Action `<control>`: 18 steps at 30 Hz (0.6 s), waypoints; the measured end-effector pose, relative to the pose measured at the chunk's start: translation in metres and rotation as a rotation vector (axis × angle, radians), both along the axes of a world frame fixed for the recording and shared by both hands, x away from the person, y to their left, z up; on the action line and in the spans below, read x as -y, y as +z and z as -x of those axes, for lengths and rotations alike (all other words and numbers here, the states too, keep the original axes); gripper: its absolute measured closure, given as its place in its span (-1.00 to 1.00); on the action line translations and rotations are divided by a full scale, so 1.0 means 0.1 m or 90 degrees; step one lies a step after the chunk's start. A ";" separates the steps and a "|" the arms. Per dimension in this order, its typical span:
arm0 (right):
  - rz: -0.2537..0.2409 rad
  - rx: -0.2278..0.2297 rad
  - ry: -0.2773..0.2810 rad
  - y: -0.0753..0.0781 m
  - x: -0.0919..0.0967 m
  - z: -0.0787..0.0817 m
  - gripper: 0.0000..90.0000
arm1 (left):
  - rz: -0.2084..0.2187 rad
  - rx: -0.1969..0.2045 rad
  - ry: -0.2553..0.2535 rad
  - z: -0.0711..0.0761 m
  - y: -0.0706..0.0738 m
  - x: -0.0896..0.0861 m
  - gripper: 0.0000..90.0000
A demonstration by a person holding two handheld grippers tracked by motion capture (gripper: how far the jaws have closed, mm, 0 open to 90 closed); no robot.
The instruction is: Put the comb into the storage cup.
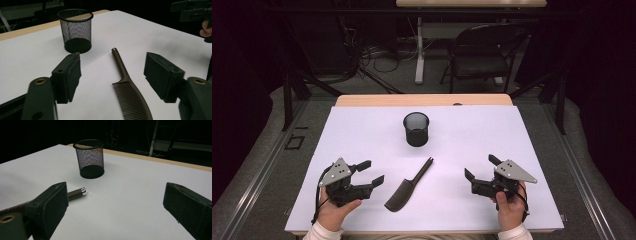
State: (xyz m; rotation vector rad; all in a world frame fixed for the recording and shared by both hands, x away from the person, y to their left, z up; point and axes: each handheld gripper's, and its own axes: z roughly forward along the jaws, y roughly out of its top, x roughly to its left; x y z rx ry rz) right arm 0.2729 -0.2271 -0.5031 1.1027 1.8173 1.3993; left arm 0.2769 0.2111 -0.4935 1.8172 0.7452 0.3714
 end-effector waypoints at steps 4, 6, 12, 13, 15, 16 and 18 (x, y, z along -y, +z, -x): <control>-0.001 0.003 -0.001 0.00 0.00 0.00 -0.87 | 0.000 0.001 -0.001 0.00 0.04 0.00 -0.19; 0.001 0.003 -0.001 0.00 0.00 0.00 -0.87 | 0.008 0.005 0.006 0.01 0.07 0.00 -0.15; 0.005 -0.002 -0.006 -0.01 -0.01 0.00 -0.87 | -0.002 0.004 0.064 -0.05 0.13 0.00 0.02; 0.005 -0.001 -0.006 -0.01 0.00 0.00 -0.87 | -0.006 0.002 0.068 -0.06 0.14 0.00 0.04; 0.003 -0.002 -0.007 -0.01 0.00 -0.01 -0.87 | -0.006 -0.008 0.068 -0.09 0.15 0.00 0.08; 0.003 -0.002 -0.007 -0.01 0.00 -0.01 -0.87 | -0.006 -0.008 0.068 -0.09 0.15 0.00 0.11; 0.003 0.000 -0.007 -0.02 0.00 -0.01 -0.87 | -0.003 -0.022 0.066 -0.13 0.18 0.01 0.16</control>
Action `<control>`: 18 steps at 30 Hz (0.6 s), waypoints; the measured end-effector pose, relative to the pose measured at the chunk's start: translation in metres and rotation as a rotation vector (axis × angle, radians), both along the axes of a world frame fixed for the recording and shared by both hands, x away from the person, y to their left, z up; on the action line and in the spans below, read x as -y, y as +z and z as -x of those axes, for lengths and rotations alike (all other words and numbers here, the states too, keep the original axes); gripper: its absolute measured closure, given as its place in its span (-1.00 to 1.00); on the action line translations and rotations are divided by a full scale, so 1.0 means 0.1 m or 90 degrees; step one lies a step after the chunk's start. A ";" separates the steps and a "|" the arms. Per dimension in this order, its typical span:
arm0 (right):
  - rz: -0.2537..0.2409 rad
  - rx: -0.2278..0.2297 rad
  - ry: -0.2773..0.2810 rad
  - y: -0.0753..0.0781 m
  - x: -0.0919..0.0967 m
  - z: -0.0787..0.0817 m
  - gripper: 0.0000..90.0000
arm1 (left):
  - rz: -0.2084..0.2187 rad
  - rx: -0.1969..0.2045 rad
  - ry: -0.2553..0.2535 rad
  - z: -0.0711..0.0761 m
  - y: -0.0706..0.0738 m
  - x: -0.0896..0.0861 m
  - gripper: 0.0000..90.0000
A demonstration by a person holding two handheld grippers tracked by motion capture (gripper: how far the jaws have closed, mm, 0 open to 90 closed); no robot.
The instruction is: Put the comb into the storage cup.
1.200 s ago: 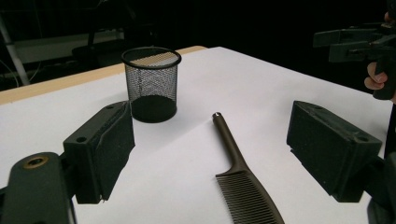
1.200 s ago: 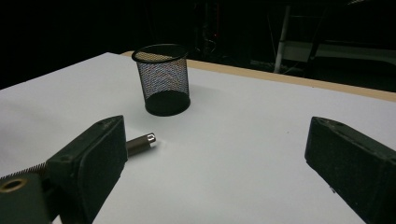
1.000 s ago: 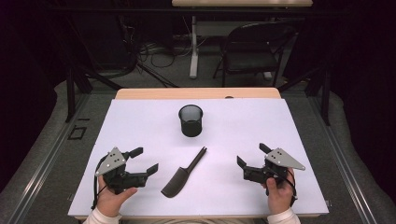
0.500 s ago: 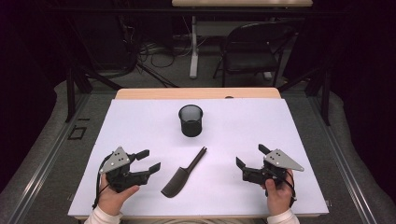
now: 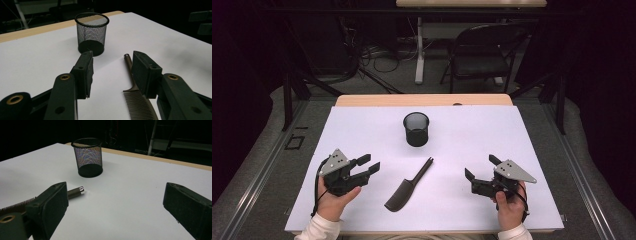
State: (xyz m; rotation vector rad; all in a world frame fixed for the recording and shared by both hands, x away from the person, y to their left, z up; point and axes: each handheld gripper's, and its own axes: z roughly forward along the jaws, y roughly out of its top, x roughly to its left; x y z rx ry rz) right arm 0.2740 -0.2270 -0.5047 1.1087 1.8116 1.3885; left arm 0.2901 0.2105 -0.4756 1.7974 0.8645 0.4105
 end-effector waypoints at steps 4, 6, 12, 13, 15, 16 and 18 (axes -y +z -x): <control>0.002 -0.003 0.001 0.00 0.00 0.00 -0.87 | 0.007 -0.010 -0.005 -0.03 0.03 0.01 0.21; 0.003 -0.005 0.003 -0.01 -0.01 0.00 -0.87 | 0.015 -0.028 -0.006 -0.05 0.06 0.02 0.22; 0.001 -0.004 0.001 -0.01 -0.01 0.00 -0.86 | 0.004 -0.052 -0.007 -0.15 0.12 0.11 0.22; 0.001 -0.004 0.001 -0.01 -0.01 0.00 -0.86 | 0.004 -0.052 -0.007 -0.15 0.12 0.11 0.22; 0.001 -0.004 0.001 -0.01 -0.01 -0.01 -0.86 | 0.003 -0.055 -0.010 -0.17 0.12 0.15 0.22; 0.001 -0.005 0.002 -0.01 -0.01 -0.01 -0.86 | 0.001 -0.056 -0.011 -0.18 0.12 0.17 0.22; 0.000 -0.005 0.004 -0.02 -0.01 -0.01 -0.86 | -0.004 -0.058 -0.015 -0.20 0.12 0.23 0.24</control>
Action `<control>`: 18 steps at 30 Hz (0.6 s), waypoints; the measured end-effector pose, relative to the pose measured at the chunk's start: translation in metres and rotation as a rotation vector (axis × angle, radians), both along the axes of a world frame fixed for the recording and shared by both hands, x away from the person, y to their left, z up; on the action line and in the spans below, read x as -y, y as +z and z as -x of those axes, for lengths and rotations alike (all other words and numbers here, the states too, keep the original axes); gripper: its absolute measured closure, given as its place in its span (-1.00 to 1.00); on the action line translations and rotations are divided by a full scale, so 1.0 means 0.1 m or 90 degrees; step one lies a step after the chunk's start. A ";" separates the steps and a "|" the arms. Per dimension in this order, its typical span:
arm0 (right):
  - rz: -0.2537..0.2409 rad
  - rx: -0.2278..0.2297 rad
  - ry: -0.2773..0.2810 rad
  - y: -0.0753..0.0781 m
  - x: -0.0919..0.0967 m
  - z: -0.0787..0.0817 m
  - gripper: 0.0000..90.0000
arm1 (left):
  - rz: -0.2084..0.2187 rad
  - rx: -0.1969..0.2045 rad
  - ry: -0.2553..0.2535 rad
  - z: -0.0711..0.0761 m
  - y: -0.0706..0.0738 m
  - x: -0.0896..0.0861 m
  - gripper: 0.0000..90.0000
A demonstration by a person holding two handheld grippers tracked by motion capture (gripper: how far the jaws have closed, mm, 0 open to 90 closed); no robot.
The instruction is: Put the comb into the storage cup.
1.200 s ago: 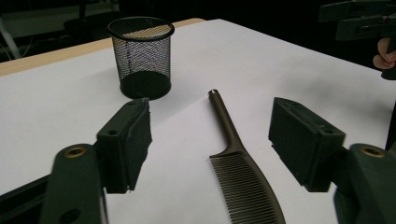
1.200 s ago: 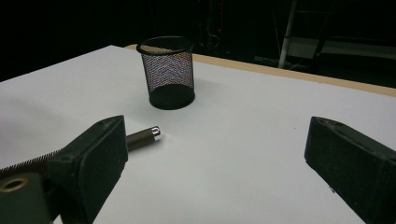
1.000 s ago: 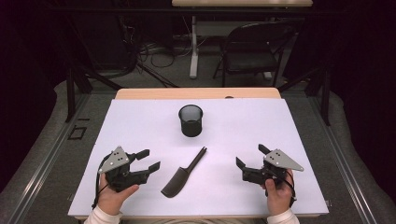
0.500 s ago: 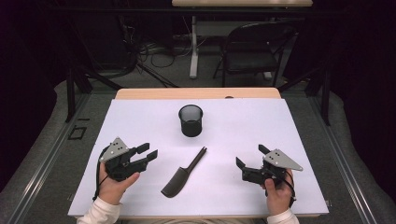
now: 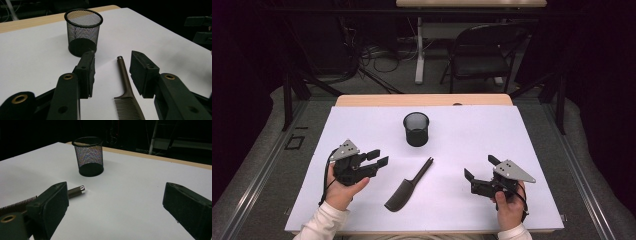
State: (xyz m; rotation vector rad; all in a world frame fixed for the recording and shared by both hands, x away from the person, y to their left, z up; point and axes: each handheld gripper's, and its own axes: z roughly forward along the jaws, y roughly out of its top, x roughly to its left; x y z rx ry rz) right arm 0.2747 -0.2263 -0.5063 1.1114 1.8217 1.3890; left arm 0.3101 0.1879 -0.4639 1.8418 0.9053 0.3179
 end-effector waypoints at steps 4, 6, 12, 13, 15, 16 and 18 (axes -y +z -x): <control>0.001 -0.002 0.001 0.00 0.00 0.00 -0.86 | 0.000 0.000 -0.007 -0.02 0.01 0.07 0.29; 0.000 -0.004 0.001 0.00 0.00 0.00 -0.85 | -0.004 -0.006 -0.010 -0.04 0.01 0.11 0.31; 0.001 -0.006 0.002 -0.01 0.00 -0.01 -0.84 | -0.015 -0.019 -0.014 -0.11 0.03 0.25 0.32; 0.000 -0.006 0.003 -0.02 0.00 -0.01 -0.84 | -0.019 -0.026 -0.016 -0.13 0.03 0.29 0.34; -0.001 -0.006 0.003 -0.02 0.00 -0.01 -0.84 | -0.019 -0.028 -0.019 -0.15 0.02 0.32 0.35; -0.002 -0.006 0.004 -0.02 0.00 -0.01 -0.84 | -0.023 -0.032 -0.019 -0.17 0.01 0.37 0.36; -0.003 -0.008 0.004 -0.02 0.01 -0.01 -0.84 | -0.025 -0.034 -0.019 -0.18 0.01 0.39 0.39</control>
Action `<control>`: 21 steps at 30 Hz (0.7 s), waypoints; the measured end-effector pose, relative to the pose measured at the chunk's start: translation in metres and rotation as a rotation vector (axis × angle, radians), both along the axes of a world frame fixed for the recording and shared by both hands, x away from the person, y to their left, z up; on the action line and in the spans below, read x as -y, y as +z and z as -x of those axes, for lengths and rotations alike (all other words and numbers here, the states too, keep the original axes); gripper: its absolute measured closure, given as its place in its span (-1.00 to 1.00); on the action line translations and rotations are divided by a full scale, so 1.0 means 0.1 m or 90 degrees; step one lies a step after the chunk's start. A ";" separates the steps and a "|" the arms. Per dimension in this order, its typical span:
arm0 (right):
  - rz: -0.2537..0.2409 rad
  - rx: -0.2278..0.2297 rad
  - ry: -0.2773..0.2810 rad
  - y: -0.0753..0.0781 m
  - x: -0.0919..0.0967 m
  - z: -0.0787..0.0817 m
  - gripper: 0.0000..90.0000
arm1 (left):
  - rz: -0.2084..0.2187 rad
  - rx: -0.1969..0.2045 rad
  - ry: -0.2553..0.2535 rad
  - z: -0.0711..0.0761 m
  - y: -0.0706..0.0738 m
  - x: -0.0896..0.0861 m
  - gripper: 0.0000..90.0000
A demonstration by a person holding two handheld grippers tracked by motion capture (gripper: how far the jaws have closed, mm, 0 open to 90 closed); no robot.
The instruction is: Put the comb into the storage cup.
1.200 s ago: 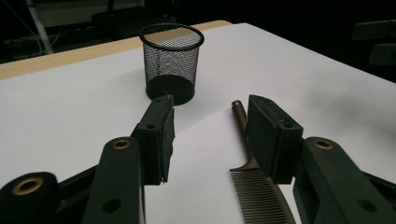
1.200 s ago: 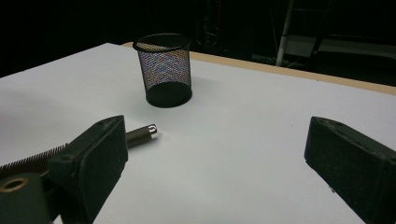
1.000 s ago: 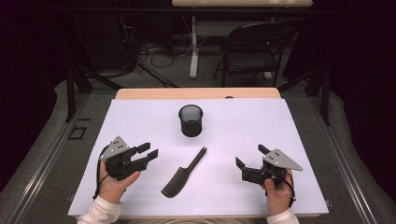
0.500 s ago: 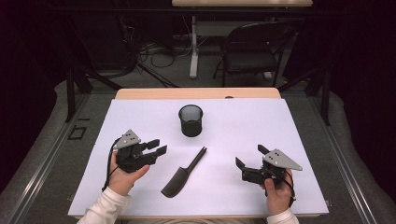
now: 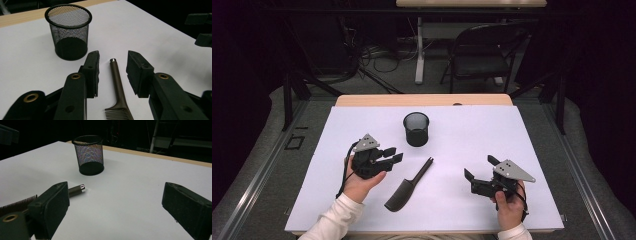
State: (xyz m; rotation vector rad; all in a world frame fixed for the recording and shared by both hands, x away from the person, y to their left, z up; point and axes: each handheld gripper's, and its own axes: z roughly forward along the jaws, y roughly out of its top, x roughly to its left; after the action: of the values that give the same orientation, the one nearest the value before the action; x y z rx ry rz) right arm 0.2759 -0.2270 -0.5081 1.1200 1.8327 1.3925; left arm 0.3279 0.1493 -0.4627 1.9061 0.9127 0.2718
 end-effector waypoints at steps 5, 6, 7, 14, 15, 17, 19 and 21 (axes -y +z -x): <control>-0.001 -0.001 -0.002 0.00 0.01 -0.01 -0.83 | -0.014 -0.007 0.000 -0.05 -0.02 0.11 0.55; -0.001 -0.001 -0.002 0.00 0.01 -0.01 -0.83 | -0.018 -0.008 -0.002 -0.06 -0.03 0.13 0.55; -0.002 -0.002 -0.002 0.00 0.01 0.00 -0.83 | -0.020 -0.009 -0.001 -0.06 -0.03 0.15 0.56; 0.002 -0.004 -0.002 -0.01 0.01 -0.01 -0.82 | -0.038 -0.017 0.000 -0.12 -0.08 0.30 0.79; 0.001 -0.005 -0.002 -0.01 0.01 -0.01 -0.82 | -0.040 -0.017 -0.003 -0.13 -0.08 0.32 0.82; 0.000 -0.005 -0.002 -0.01 0.01 -0.01 -0.82 | -0.040 -0.018 -0.003 -0.14 -0.08 0.33 0.84; -0.001 -0.004 -0.003 -0.01 0.02 -0.01 -0.82 | -0.044 -0.019 -0.003 -0.16 -0.09 0.36 0.90; -0.001 -0.006 -0.004 -0.01 0.02 -0.02 -0.82 | -0.050 -0.022 0.000 -0.18 -0.10 0.40 0.98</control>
State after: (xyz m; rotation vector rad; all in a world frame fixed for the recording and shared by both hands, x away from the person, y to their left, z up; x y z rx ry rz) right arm 0.2775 -0.2295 -0.5094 1.1331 1.8342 1.3871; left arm 0.3461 0.1092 -0.4728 1.9879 0.9369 0.2783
